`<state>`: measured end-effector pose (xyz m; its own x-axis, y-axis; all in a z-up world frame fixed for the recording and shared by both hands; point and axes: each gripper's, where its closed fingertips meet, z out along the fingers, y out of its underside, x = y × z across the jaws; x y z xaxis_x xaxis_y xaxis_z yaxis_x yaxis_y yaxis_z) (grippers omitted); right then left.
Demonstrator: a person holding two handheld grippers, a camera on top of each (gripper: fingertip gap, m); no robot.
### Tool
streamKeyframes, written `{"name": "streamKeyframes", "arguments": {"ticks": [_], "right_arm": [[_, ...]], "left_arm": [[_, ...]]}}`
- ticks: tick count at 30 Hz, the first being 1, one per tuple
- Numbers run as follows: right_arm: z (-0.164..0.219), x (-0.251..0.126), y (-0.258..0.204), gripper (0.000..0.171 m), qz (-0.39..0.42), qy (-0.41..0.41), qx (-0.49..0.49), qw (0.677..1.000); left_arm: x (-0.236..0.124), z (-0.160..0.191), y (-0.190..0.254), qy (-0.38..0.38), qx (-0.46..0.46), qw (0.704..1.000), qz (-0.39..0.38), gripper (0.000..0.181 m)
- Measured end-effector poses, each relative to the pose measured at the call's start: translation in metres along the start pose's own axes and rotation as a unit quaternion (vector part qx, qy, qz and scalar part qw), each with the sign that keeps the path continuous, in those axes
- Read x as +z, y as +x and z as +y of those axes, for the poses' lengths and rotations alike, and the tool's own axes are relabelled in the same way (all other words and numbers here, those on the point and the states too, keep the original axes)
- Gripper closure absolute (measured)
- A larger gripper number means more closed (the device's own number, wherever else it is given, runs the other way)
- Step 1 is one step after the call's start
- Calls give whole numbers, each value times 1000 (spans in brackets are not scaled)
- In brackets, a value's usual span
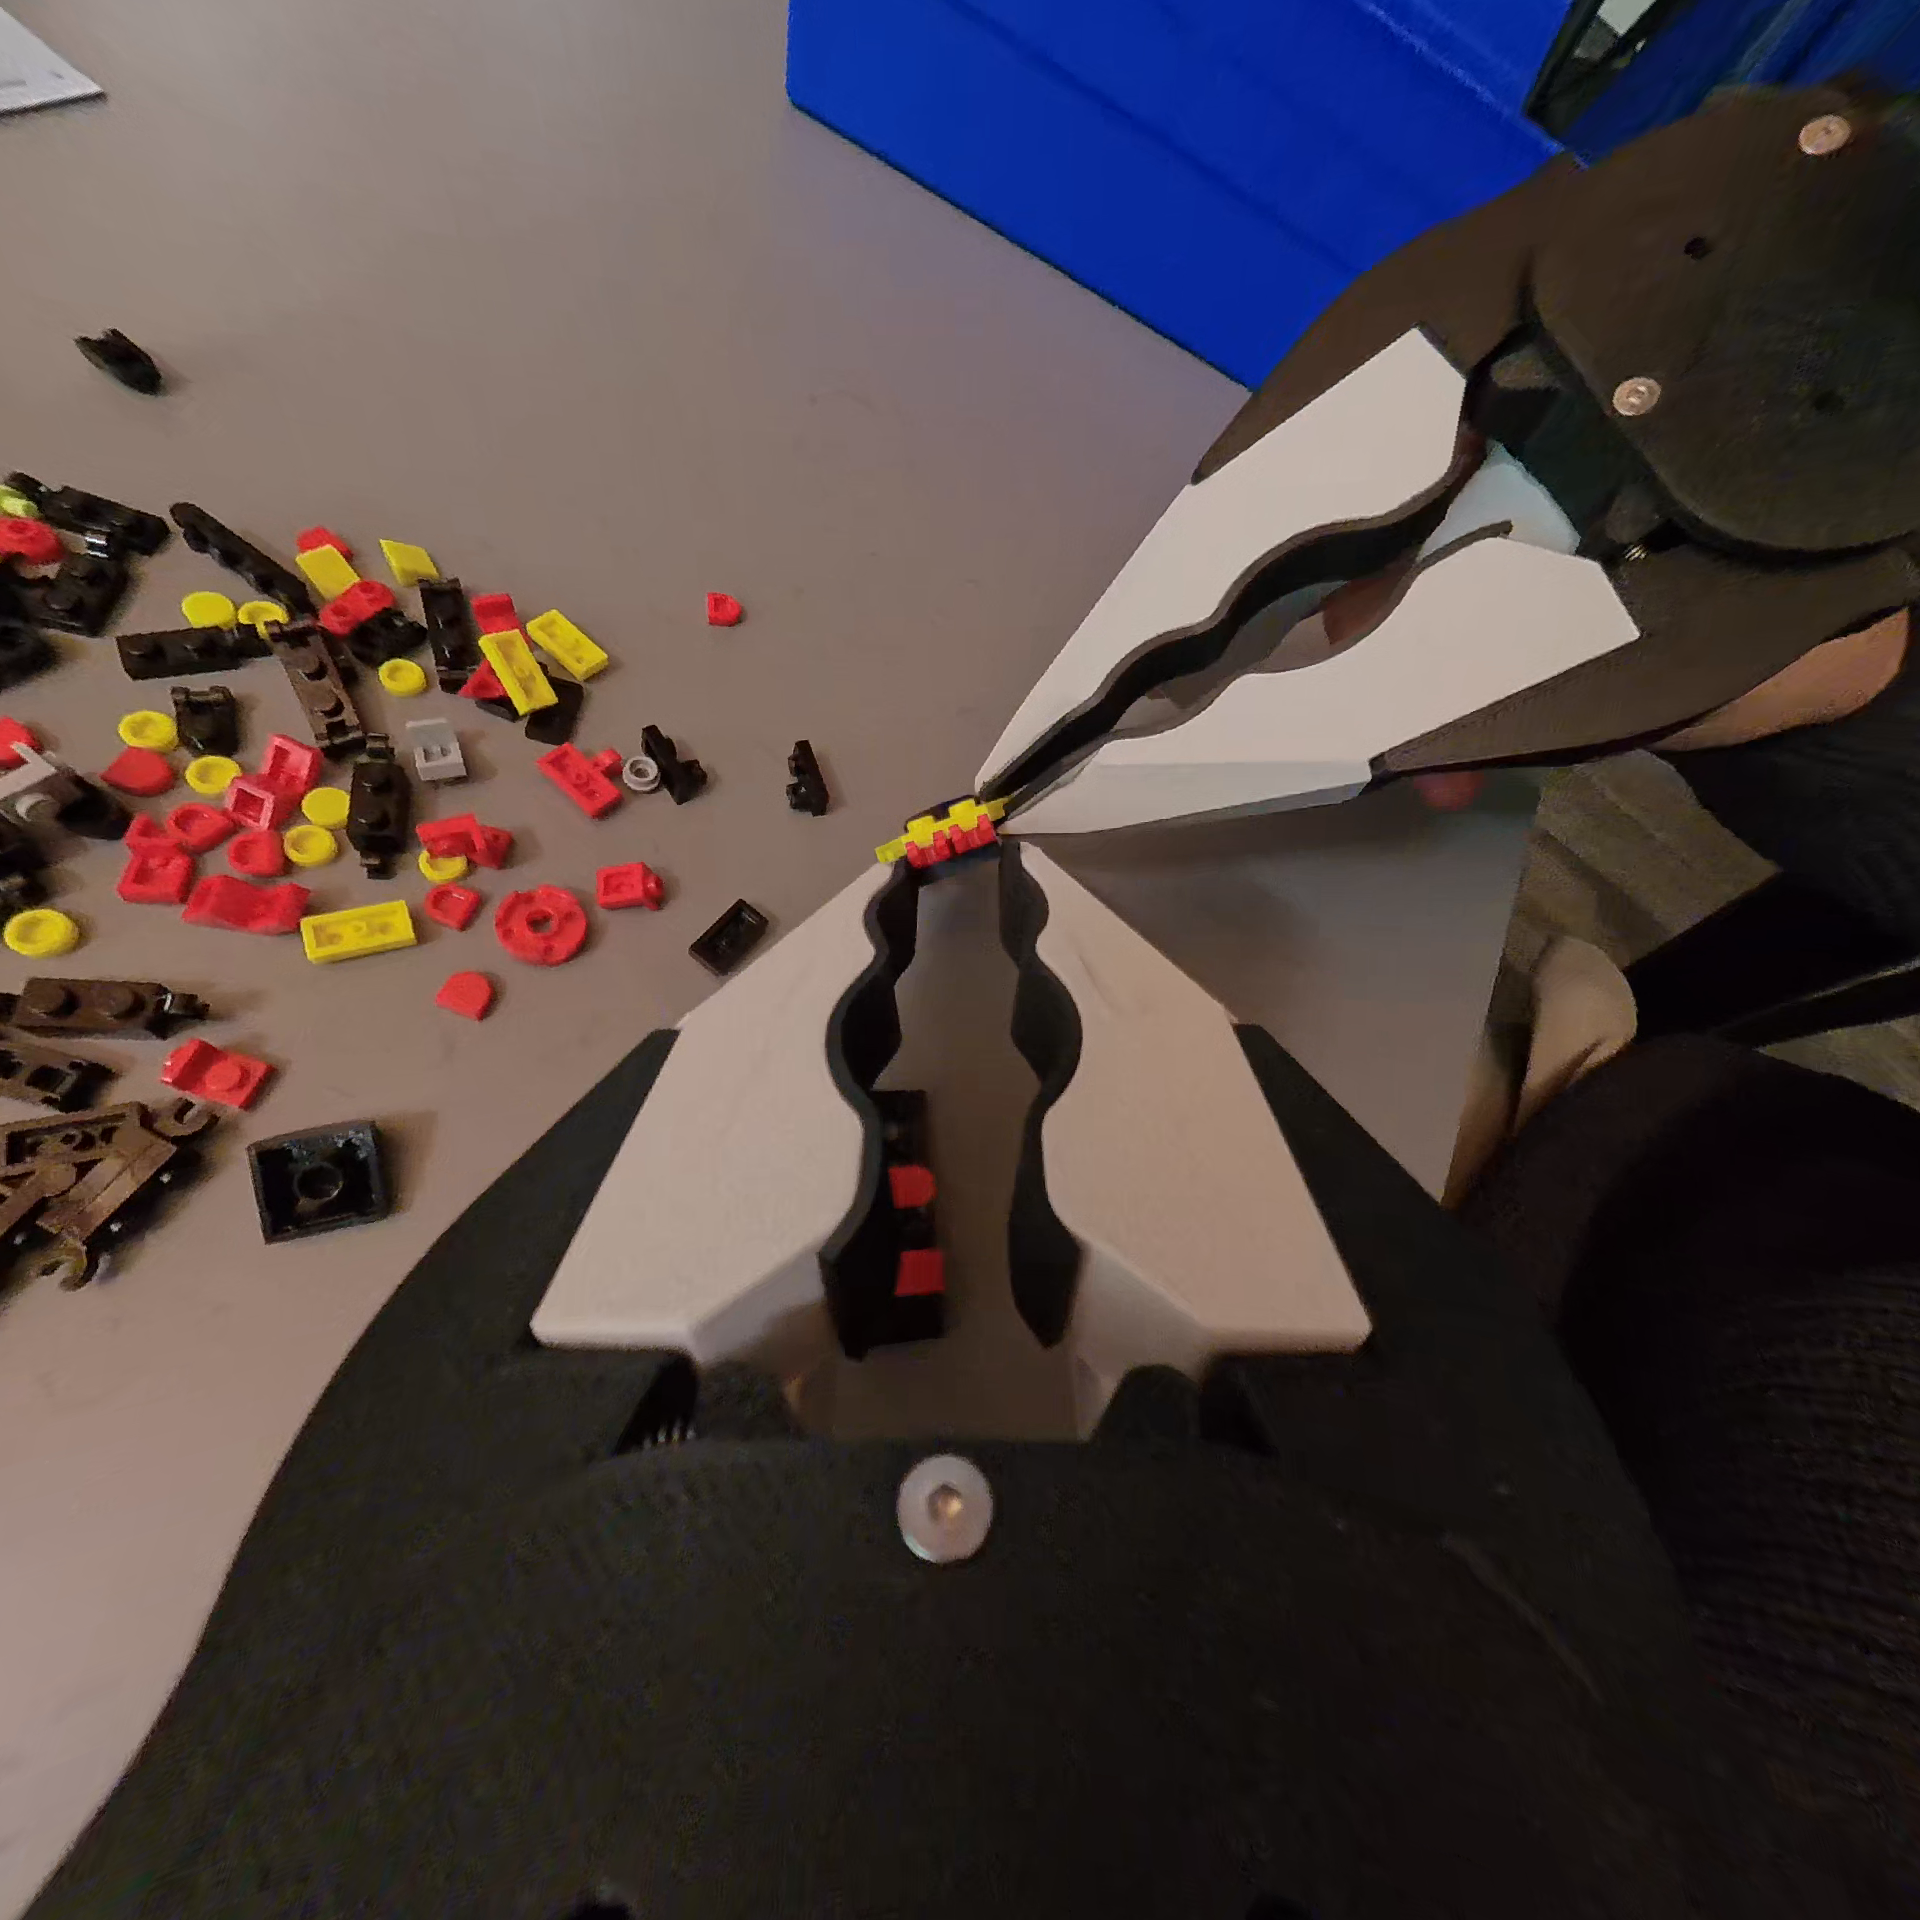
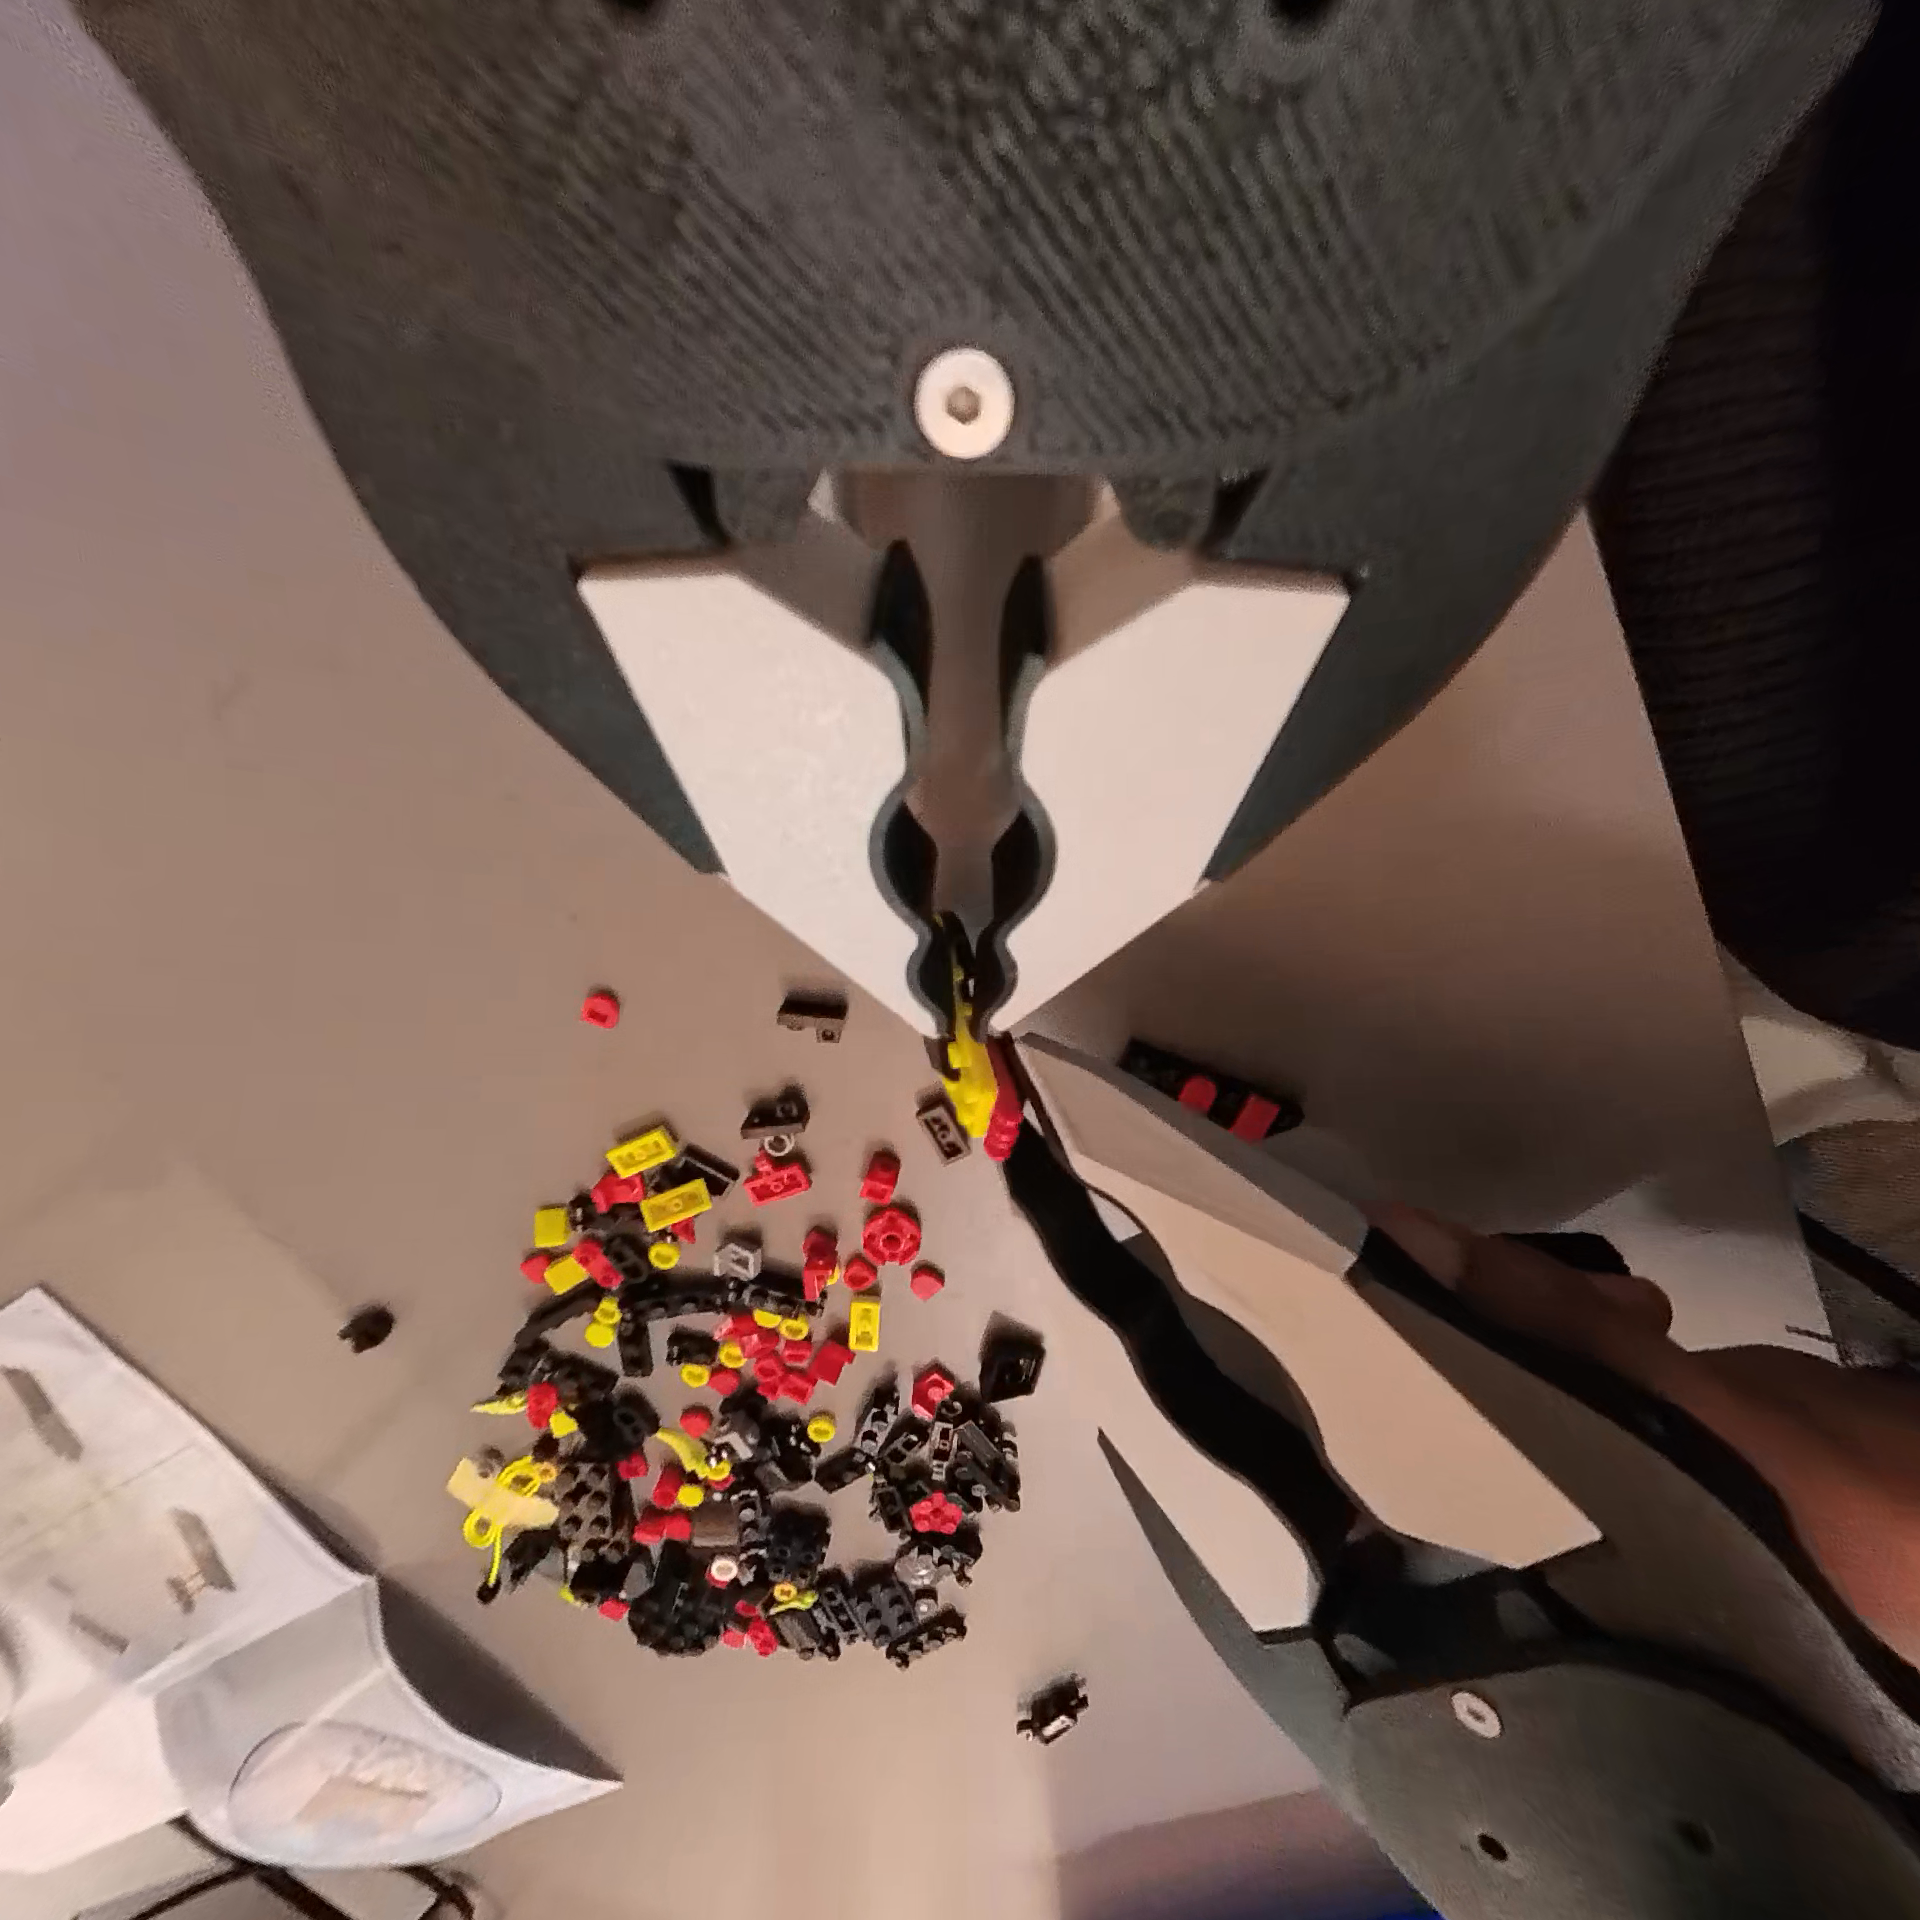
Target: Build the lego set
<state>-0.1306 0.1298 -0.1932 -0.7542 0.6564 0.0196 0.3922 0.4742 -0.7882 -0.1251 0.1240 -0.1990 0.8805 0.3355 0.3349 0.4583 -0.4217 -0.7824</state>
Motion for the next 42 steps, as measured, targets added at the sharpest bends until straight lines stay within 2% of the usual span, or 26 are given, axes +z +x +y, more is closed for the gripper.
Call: {"name": "streamKeyframes", "arguments": {"ticks": [1,7,12,15,18,21,25,28,32,37,42], "right_arm": [[1,0,0,170,0,-2,3,1000],[-7,-6,-4,168,-29,43,-52,997],[-9,-10,-5,159,-60,61,-17,996],[-12,-13,-6,164,-71,67,-11,995],[-5,-14,3,165,-44,47,-34,997],[6,-13,11,165,-21,18,-63,998],[14,-11,14,166,8,-13,-125,992],[23,-4,7,165,9,-42,-168,985],[27,1,-3,164,3,-55,-199,978],[28,2,-7,159,-33,-46,-164,985],[13,-2,-10,156,-82,2,-88,993]], "left_arm": [[1,0,0,-1,2,1000,-1,165],[-6,-6,5,25,-36,998,37,166],[-10,-11,11,44,-56,995,69,166],[-13,-16,13,63,-54,993,83,166],[-23,-26,5,96,-62,991,71,148],[-36,-31,-23,115,-74,990,14,147],[-48,-23,-52,96,-65,992,-46,150],[-45,-10,-27,48,-60,997,31,158],[-35,7,-26,4,-27,1000,9,155],[-34,12,-36,-6,-16,1000,-11,159],[-38,-1,-3,26,-14,997,70,157]]}}
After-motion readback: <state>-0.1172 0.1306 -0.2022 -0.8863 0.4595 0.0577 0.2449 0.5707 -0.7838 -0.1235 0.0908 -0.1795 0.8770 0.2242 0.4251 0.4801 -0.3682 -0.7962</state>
